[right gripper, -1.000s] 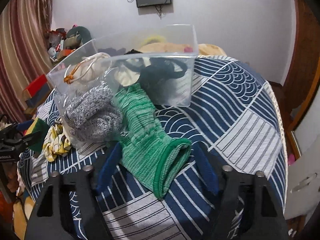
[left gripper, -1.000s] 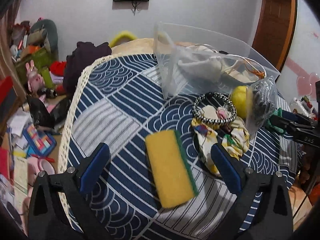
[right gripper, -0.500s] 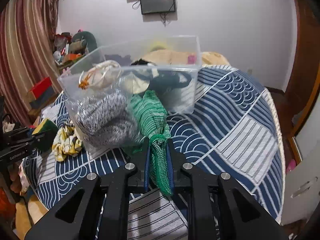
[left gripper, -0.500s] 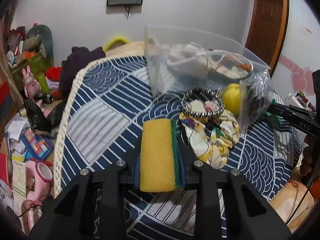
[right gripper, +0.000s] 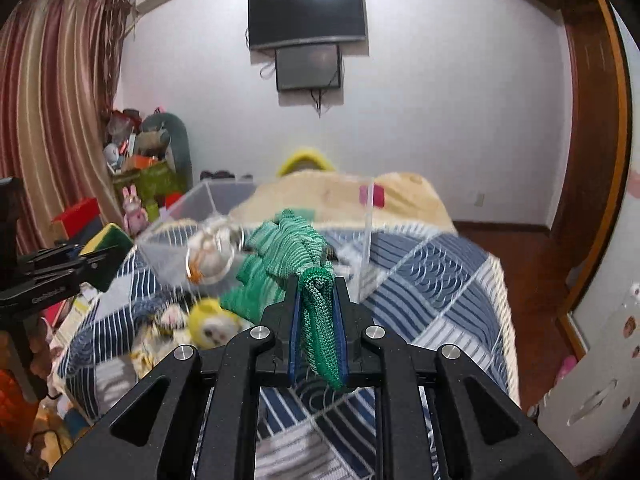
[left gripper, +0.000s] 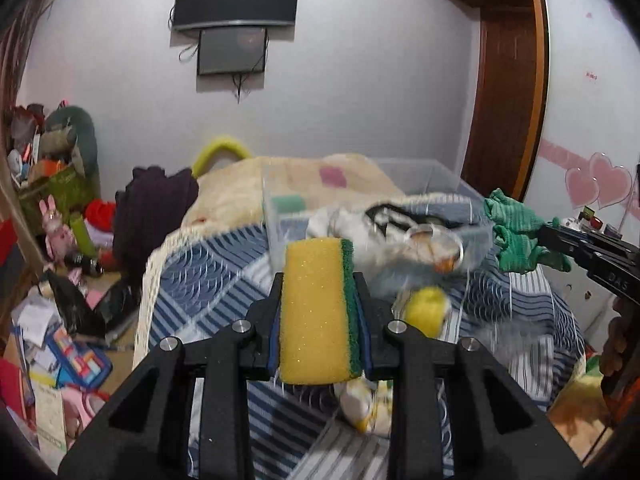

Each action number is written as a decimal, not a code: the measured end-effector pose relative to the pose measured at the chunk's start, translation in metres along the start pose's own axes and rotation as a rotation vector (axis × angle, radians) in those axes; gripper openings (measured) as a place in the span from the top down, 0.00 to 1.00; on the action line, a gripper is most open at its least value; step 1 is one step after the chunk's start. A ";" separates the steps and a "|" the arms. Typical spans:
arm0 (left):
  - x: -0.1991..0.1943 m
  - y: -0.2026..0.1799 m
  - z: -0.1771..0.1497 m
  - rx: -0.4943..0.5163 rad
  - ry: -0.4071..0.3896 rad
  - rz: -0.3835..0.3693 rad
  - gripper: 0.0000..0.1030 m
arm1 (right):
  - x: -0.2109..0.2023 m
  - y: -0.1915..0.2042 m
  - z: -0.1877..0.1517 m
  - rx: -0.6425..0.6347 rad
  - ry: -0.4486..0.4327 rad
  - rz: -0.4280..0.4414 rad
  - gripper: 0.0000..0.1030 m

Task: Organize soft objects
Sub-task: 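Drop the sponge and green glove into the clear box, opening both tools, then grasp the beaded bracelet with the left tool while the right tool grasps the bagged grey sock, then carry the bracelet and bagged sock into the clear box and release both, then grasp the floral cloth with the left tool while the right tool grasps the yellow plush ball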

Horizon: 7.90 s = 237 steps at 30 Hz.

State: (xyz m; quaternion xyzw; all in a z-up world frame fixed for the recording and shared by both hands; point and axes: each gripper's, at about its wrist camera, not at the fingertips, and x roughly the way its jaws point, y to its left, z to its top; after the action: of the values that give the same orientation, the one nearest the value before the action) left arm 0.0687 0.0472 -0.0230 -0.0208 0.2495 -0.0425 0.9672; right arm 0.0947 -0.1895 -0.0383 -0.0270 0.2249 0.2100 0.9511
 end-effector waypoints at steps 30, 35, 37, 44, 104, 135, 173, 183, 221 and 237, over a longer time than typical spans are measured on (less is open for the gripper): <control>0.096 -0.010 0.043 0.004 0.065 -0.039 0.47 | 0.088 0.011 0.022 -0.020 0.083 -0.007 0.53; 0.078 -0.016 0.045 0.021 0.032 -0.041 0.35 | 0.069 0.007 0.027 -0.018 0.059 0.006 0.38; 0.067 -0.017 0.047 0.026 0.025 -0.042 0.26 | 0.060 0.004 0.028 -0.007 0.038 0.011 0.18; 0.021 -0.019 0.036 0.013 -0.051 -0.029 0.00 | 0.040 0.007 0.017 0.004 0.058 0.034 0.14; 0.003 -0.031 -0.018 0.076 0.054 -0.092 0.94 | 0.010 0.011 -0.012 -0.018 0.081 0.079 0.76; 0.070 0.016 -0.042 -0.018 0.229 -0.027 0.68 | 0.025 -0.001 0.031 -0.013 -0.029 0.055 0.76; 0.069 -0.009 0.028 -0.005 0.029 0.055 0.95 | 0.079 0.005 0.027 -0.083 0.100 0.059 0.65; 0.037 -0.016 0.023 0.018 -0.012 0.015 0.80 | 0.038 0.011 0.029 -0.066 0.037 0.083 0.57; 0.041 -0.022 -0.072 0.033 0.202 -0.068 0.90 | 0.093 0.060 -0.028 -0.049 0.285 0.255 0.61; -0.011 -0.025 -0.009 0.018 -0.033 -0.032 0.91 | 0.024 0.036 0.005 -0.083 0.054 0.112 0.61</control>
State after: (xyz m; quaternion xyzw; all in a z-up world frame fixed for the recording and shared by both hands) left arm 0.0534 0.0230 -0.0240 -0.0169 0.2327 -0.0597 0.9706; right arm 0.1018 -0.1463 -0.0427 -0.0593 0.2427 0.2714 0.9295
